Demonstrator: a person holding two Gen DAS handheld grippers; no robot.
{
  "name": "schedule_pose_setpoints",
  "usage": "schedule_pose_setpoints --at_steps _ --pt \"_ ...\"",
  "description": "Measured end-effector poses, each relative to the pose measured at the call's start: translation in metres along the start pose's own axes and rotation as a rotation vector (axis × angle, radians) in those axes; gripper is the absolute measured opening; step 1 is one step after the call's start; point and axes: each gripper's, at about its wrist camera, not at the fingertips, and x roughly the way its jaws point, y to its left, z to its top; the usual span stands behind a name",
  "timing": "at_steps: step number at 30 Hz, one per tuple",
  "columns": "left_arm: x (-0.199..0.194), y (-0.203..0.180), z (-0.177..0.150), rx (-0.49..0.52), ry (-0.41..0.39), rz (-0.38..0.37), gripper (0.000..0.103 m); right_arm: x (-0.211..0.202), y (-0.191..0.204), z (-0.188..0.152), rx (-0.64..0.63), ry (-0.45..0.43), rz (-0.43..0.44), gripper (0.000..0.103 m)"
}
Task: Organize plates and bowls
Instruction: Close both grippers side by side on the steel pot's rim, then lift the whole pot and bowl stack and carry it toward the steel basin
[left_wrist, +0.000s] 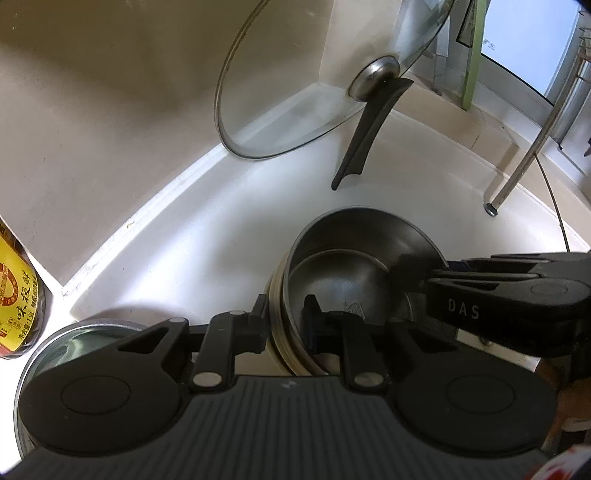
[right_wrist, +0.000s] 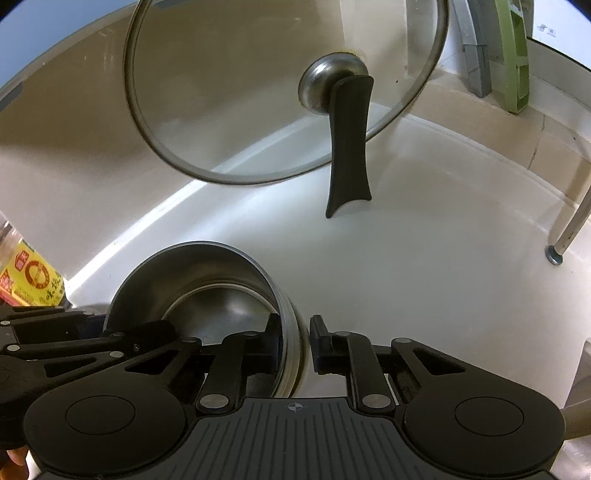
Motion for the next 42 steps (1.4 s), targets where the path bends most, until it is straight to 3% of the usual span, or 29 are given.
schedule_pose_setpoints --at_steps 9,22,28,33,37,40,42 --pt "-0.017 -0.008 -0.022 0.020 0.024 -0.016 0.018 -0.018 0.004 -0.010 -0.065 0.061 0.002 0.016" --pt "-0.062 -0.025 -0.074 0.039 0.054 -0.049 0.020 -0.061 0.012 -0.070 -0.119 0.110 0.044 0.016" --pt "-0.070 -0.028 -0.081 0.036 0.040 -0.045 0.019 -0.069 0.012 -0.079 -0.096 0.091 0.056 0.016" --pt "-0.086 -0.031 -0.075 0.058 -0.030 -0.010 0.019 -0.083 0.012 -0.075 -0.101 0.035 0.062 0.016" --pt "-0.096 -0.034 -0.072 0.072 -0.070 0.007 0.012 -0.093 0.010 -0.075 -0.097 -0.004 0.083 0.016" --pt "-0.091 -0.036 -0.072 0.086 -0.059 0.008 0.003 -0.091 0.010 -0.075 -0.104 -0.002 0.094 0.015" --pt "-0.087 -0.037 -0.073 0.085 -0.052 0.014 0.003 -0.087 0.009 -0.075 -0.107 0.002 0.095 0.013"
